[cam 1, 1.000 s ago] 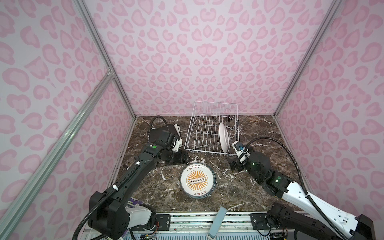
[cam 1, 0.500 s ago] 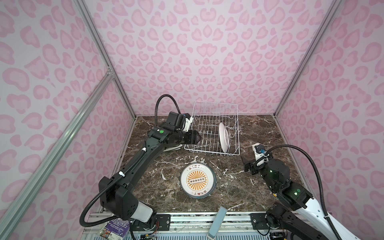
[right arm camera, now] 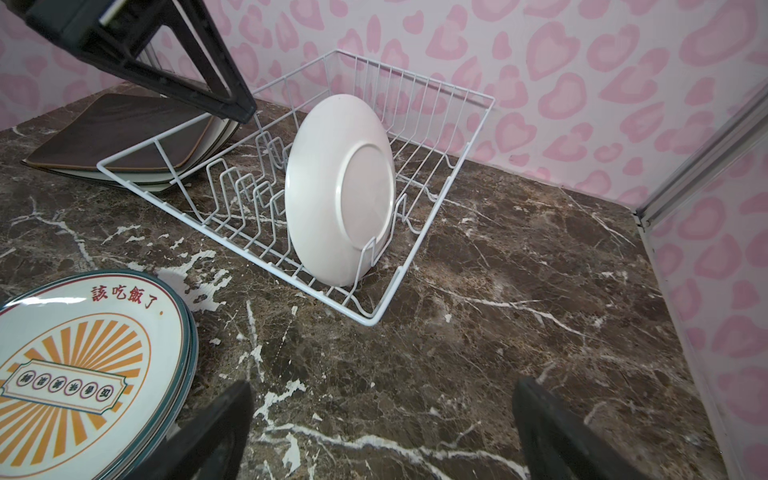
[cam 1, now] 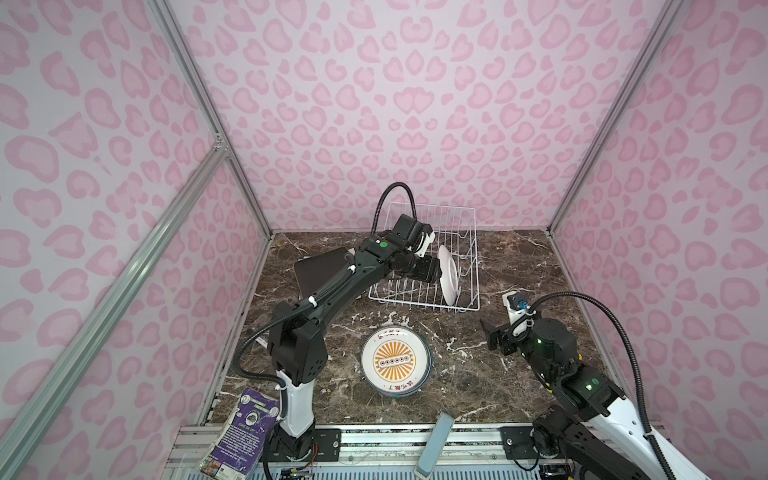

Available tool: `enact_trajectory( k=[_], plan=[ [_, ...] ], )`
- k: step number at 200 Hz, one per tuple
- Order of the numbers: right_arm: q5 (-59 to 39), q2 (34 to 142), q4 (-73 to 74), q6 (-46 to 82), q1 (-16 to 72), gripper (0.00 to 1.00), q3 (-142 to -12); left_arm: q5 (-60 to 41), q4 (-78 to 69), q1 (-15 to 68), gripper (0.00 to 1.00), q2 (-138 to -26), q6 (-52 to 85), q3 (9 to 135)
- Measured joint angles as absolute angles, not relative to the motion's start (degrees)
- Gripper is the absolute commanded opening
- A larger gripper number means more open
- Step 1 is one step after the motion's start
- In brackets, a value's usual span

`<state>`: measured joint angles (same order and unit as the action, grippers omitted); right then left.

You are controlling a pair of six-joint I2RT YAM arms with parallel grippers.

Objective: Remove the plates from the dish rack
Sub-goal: 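Reach the left gripper toward the white rack plate while the right gripper withdraws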

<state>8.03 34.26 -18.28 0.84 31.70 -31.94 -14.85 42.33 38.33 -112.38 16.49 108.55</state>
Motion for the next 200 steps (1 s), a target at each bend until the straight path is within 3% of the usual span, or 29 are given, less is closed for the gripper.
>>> enact_trajectory(
  k=[64,103,139,154,176,200],
  plan=[
    [7.5,34.2,-16.4,1.9,30.6,0.99,-33.3,-13.6,41.6,40.0,0.64,-121.8,17.5,116.2],
    [7.6,32.8,-14.7,2.7,29.9,0.99,-32.7,-13.5,39.3,40.1,0.52,-124.1,19.7,116.4],
    [9.0,32.7,-15.3,3.0,28.6,0.99,-33.3,-13.8,36.5,40.1,0.51,-125.8,22.4,116.4],
    [8.9,32.8,-15.4,3.2,27.9,0.99,-33.3,-14.3,35.2,40.1,0.47,-126.5,23.7,116.4],
    [8.7,33.1,-15.7,3.5,27.3,0.99,-33.3,-15.1,33.8,40.1,0.32,-127.5,25.6,116.4],
    [8.7,31.7,-15.6,4.1,27.0,0.99,-32.6,-15.9,31.8,40.1,0.29,-127.6,27.3,115.6]
  ],
)
